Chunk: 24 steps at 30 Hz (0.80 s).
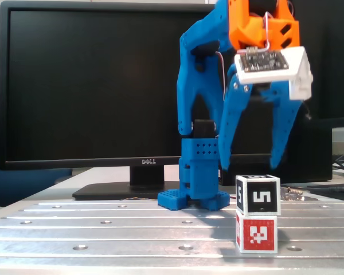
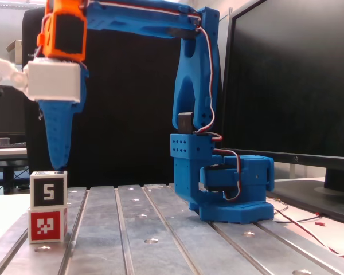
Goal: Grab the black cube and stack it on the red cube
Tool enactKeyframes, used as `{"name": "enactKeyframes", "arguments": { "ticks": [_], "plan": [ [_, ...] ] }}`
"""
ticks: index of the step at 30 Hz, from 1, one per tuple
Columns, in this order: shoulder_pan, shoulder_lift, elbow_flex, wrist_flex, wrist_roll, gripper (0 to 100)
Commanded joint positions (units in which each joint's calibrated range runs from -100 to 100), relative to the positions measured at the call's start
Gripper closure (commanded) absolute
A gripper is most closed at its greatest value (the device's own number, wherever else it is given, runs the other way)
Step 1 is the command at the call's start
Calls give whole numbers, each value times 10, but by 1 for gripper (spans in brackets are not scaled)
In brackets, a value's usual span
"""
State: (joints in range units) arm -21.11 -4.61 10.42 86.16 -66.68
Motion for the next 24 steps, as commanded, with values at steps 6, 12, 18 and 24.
{"name": "enactKeyframes", "arguments": {
  "ticks": [6, 12, 18, 24],
  "plan": [
    [-2, 11, -157, 114, -1, 76],
    [-3, 27, -209, 136, 3, 77],
    [-9, 35, -203, 135, 83, 77],
    [6, 35, -202, 136, 219, 77]
  ]
}}
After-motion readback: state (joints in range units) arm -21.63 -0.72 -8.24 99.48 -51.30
